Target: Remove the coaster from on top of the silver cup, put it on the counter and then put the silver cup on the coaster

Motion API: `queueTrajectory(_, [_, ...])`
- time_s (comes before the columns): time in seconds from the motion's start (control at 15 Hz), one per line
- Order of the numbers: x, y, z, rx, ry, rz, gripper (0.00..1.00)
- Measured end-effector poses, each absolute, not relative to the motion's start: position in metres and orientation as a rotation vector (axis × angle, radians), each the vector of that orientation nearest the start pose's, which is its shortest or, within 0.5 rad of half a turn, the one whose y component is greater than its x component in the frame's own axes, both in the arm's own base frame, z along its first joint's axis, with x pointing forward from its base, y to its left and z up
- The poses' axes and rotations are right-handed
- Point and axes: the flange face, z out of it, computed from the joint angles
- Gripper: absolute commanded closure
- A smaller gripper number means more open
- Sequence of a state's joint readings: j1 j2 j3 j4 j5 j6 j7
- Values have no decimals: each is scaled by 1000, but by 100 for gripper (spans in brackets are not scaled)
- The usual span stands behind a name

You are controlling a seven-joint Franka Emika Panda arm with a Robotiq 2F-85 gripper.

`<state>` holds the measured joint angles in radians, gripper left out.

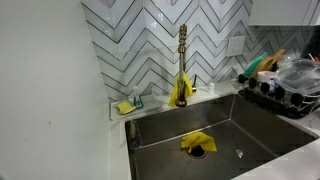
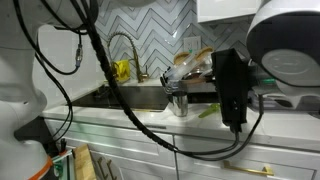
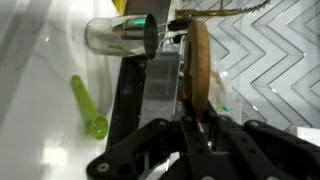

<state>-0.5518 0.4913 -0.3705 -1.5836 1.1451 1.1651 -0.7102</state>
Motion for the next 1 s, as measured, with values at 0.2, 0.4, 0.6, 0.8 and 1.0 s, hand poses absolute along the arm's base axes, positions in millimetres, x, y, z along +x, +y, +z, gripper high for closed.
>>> queueTrajectory(0.2, [467,-415,395,-1995,395,-275,97])
queueTrajectory(0.4, [455,-437,383,-2085,520,-298,97])
queueTrajectory(0.6, [456,-440,360,-2107,607,-323,97])
queueTrajectory(0.8, [468,-431,339,-2101,653,-358,97])
queueTrajectory(1.0, [483,-420,323,-2087,690,-397,97])
